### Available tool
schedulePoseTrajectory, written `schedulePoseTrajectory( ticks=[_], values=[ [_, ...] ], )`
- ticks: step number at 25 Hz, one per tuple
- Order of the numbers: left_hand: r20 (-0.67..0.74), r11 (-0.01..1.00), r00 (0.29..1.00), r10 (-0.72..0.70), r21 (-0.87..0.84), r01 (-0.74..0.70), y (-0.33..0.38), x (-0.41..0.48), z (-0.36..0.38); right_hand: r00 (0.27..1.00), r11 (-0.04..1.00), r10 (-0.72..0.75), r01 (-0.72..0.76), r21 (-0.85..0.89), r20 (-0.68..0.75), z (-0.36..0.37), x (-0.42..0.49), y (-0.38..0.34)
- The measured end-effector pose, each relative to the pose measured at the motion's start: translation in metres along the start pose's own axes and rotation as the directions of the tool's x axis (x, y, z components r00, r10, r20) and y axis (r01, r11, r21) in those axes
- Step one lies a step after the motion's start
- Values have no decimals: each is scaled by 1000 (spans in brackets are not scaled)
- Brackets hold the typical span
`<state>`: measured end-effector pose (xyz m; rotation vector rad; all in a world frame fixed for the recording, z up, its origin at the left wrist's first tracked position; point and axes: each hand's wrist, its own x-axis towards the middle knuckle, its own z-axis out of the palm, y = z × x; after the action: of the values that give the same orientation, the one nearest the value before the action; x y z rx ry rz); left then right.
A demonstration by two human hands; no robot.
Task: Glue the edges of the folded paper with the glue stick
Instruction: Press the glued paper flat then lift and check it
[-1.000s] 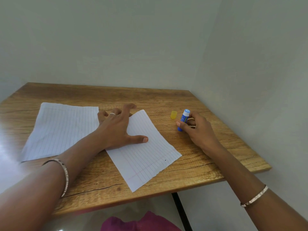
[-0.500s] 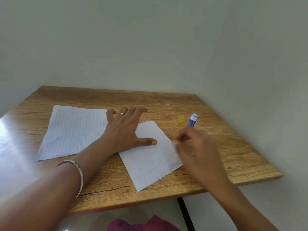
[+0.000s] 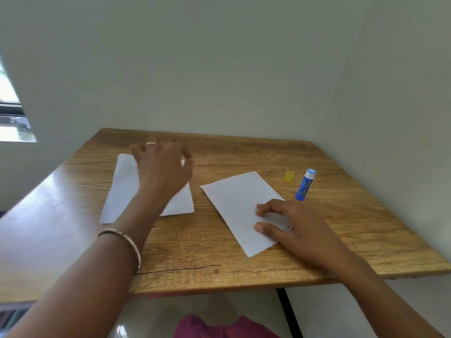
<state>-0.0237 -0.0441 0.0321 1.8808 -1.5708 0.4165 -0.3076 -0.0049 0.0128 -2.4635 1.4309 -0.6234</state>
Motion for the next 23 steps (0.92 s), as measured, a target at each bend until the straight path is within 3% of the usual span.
schedulePoseTrajectory(
  ticks=[2,4,6,8,14,17,23],
  values=[
    [-56,973,972,-228,16,229,-33,7,-8,1000,999,13,-12,48,-17,-2,1,0],
    [-31,899,899,-438,-26,437,-67,11,-12,997,997,-5,11,79,-73,-1,3,-4],
    [72,780,788,-612,-108,616,-92,12,-13,993,994,-32,43,97,-112,3,6,-11],
    [177,672,714,-678,-245,699,-103,12,-13,993,990,-56,69,121,-105,8,10,-18],
    [278,564,655,-703,-345,751,-102,14,-12,984,972,-150,164,171,-92,20,20,-33],
    [268,479,640,-720,-475,738,-100,17,-17,980,963,-164,184,199,-113,23,22,-34],
    [145,420,764,-629,-764,490,-52,8,-56,974,937,-73,141,320,-216,13,14,-32]
  ],
)
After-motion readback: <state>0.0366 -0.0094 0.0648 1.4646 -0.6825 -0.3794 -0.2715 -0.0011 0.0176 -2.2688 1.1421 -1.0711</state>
